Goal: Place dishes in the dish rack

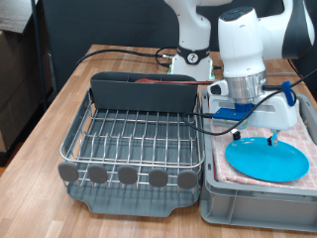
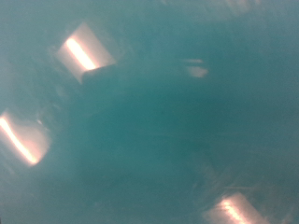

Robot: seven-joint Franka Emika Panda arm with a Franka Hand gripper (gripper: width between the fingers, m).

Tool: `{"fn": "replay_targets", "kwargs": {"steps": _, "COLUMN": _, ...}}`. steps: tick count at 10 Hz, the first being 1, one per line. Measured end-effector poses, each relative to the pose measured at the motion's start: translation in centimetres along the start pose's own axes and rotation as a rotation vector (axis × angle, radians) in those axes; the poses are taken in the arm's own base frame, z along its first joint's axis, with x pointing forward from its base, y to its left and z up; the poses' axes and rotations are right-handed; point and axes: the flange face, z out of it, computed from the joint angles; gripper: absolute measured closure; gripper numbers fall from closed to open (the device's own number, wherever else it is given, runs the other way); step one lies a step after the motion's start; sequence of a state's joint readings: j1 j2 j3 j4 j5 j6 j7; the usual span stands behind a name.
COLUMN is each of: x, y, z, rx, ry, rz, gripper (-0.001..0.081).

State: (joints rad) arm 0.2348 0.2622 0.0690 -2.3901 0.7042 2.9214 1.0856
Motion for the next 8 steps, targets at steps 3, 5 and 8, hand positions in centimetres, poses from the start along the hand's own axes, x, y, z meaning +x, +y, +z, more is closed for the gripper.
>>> {"fn": "replay_targets", "kwargs": {"steps": 3, "x": -0.6, "y": -0.4, "z": -0.7, "rx": -0.015, "ry": 0.037, "rz": 0.027, "gripper": 0.0003}}
{"fn": "replay_targets", "kwargs": {"steps": 5, "x": -0.6, "y": 0.2, "z": -0.9, "rx": -0.032, "ry": 0.043, "rz": 0.055, "gripper": 0.0003}}
{"fn": "replay_targets", "kwargs": {"steps": 8, "x": -0.4, "y": 1.5, "z": -0.5, "rx": -0.047, "ry": 0.033, "rz": 0.078, "gripper": 0.0003}}
